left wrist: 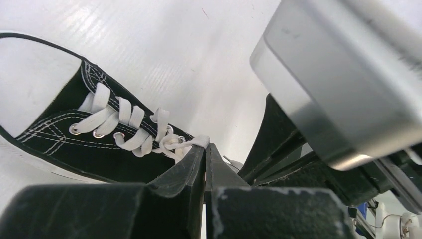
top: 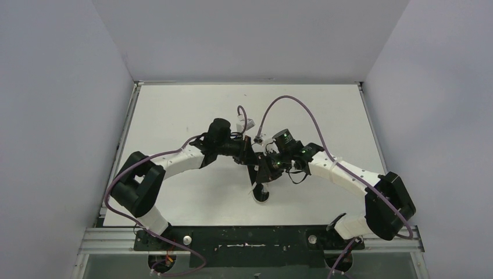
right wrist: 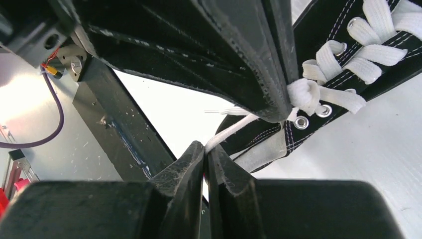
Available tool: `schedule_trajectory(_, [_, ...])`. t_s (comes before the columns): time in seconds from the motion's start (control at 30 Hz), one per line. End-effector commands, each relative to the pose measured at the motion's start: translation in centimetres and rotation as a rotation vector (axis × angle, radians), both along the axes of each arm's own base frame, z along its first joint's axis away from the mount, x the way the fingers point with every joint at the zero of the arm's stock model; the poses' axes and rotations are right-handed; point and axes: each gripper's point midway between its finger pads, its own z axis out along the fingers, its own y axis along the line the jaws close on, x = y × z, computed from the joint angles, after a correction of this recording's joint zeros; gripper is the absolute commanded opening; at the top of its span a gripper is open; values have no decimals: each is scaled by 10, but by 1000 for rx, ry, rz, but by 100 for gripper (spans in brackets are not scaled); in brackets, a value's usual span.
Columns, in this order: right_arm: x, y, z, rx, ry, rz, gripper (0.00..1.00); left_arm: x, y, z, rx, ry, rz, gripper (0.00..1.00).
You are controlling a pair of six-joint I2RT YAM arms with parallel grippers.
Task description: Tie the shoes
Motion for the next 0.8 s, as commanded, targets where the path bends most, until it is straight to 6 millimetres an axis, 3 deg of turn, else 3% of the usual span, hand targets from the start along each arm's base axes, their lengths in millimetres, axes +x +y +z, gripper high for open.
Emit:
schedule_trajectory(0.0, [7,1,10,29,-60,-1,10,-19,-6,15,-43,-33,-65,0])
schedule_trajectory(0.13, [7,-27,-3,-93,-15,-70,7,-27,3,-5,2,-1,-42,0])
schedule_trajectory(0.3, [15,-49,-11,-177,-41,-138,11,-29,7,-26,39,40,-19,0])
schedule_trajectory(0.53, [35,-49,-27,-172,-72,-159,15,-26,8,-33,54,65,13,0])
schedule_trajectory(0.77, [31,-48,-33,-141,-95,-108,28,-32,14,-38,73,94,26,0])
